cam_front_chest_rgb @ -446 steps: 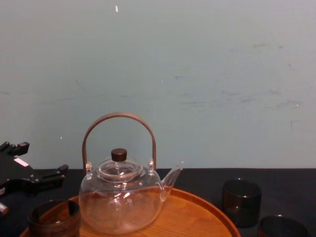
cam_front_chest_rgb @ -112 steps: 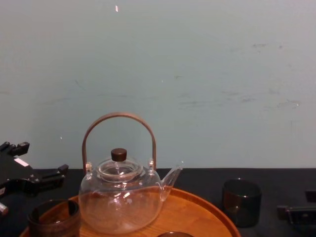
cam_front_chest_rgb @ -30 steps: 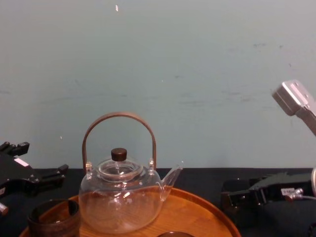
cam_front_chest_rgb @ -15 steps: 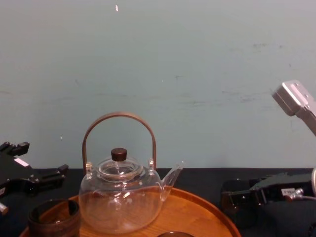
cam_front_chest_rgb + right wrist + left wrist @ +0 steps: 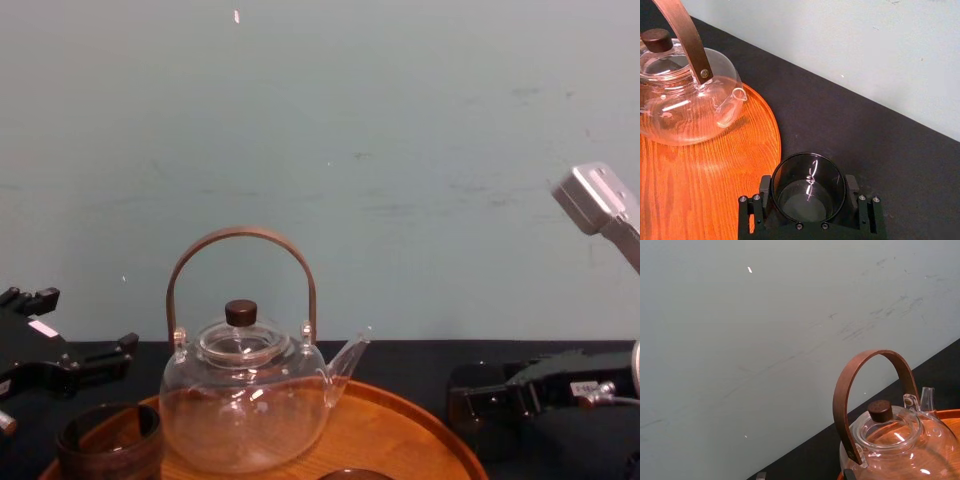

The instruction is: Pick up the glass from the table and place it on the tray.

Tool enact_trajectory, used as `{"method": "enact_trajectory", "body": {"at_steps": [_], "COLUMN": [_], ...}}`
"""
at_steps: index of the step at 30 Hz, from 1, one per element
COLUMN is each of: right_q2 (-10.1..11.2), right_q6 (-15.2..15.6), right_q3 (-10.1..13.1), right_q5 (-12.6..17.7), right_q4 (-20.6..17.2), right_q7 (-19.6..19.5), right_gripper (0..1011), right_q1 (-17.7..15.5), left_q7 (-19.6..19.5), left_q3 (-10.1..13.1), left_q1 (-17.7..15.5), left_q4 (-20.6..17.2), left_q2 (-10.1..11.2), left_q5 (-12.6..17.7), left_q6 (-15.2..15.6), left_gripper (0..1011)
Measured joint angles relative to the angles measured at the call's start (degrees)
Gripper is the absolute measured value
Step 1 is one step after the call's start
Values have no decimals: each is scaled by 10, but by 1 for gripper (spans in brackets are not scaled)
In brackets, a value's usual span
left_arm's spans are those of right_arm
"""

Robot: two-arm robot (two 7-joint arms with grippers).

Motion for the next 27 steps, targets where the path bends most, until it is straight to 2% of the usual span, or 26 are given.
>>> {"method": "enact_trajectory", "body": {"at_steps": [8,14,18,27], "right_q2": [1,19,36,62], "right_q6": [0,0,2,1], "right_q3": [0,10,16,25], "right_q5": [1,12,23,39], "right_q4": [-2,-40,-78,-144], "right_q7": [0,14,20,22], "right_gripper": [900,900,900,900], "right_q1": [-1,-20,-35,-56], "left_q7": [0,0,0,0], "left_q3": [0,0,0,0], "left_q1": [0,0,0,0], "left_q4": [0,0,0,0], "left_q2": [0,0,0,0], "left_q5": [0,0,0,0], "left_q6": [0,0,0,0], "left_gripper": [1001,1001,1001,1001]}}
